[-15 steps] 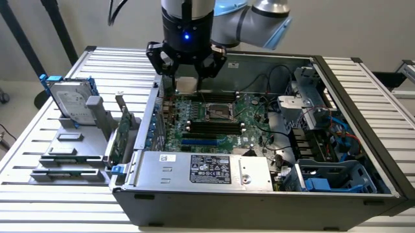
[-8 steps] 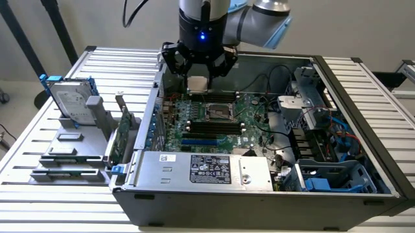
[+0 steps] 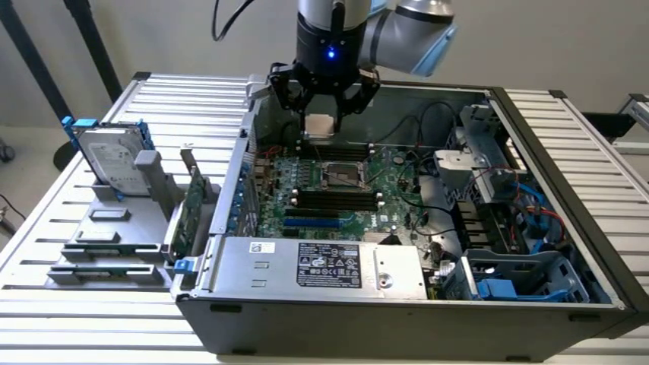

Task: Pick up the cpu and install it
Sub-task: 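Pick up the cpu and move it towards the insertion slot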

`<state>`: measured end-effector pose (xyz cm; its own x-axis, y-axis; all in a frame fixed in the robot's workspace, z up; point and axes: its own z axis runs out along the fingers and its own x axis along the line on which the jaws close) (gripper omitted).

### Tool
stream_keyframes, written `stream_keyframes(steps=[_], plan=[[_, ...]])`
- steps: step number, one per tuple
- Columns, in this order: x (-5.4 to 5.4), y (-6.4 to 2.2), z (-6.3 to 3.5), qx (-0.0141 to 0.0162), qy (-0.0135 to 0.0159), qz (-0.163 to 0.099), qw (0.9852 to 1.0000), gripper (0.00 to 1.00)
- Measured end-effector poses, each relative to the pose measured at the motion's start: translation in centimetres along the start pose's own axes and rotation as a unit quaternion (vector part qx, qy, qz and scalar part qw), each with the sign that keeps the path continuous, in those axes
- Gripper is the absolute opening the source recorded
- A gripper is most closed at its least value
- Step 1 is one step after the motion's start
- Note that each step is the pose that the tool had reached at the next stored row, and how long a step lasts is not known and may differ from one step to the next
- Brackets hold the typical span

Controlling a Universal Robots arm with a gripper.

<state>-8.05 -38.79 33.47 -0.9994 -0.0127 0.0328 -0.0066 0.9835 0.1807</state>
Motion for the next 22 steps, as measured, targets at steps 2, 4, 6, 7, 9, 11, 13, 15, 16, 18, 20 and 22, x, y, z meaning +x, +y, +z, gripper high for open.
stream_keyframes(steps=[2,4,6,7,9,11,13,15,16,18,20,22], plan=[[-0.4,0.72,0.38,0.0023,0.0001,0.0,1.0,0.55],[-0.7,1.41,0.74,0.0047,0.0,0.0,1.0,0.55],[-1.1,2.08,1.06,0.0084,0.0001,0.0,1.0,0.55],[-1.3,2.39,1.21,0.0103,0.0001,0.0,0.9999,0.55],[-1.7,2.99,1.49,0.0149,0.0001,0.0,0.9999,0.55],[-2.1,3.55,1.75,0.0196,0.0001,0.001,0.9998,0.55],[-2.5,3.99,2.01,0.024,0.0002,0.001,0.9997,0.55],[-2.9,4.08,2.32,0.0263,0.0001,0.001,0.9997,0.55],[-3.0,4.06,2.5,0.0267,0.0001,0.001,0.9996,0.55],[-3.3,4.02,2.84,0.0278,0.0002,0.001,0.9996,0.55],[-3.7,3.99,3.2,0.0282,0.0002,0.001,0.9996,0.55],[-4.1,4.02,3.56,0.0285,0.0002,0.001,0.9996,0.55]])
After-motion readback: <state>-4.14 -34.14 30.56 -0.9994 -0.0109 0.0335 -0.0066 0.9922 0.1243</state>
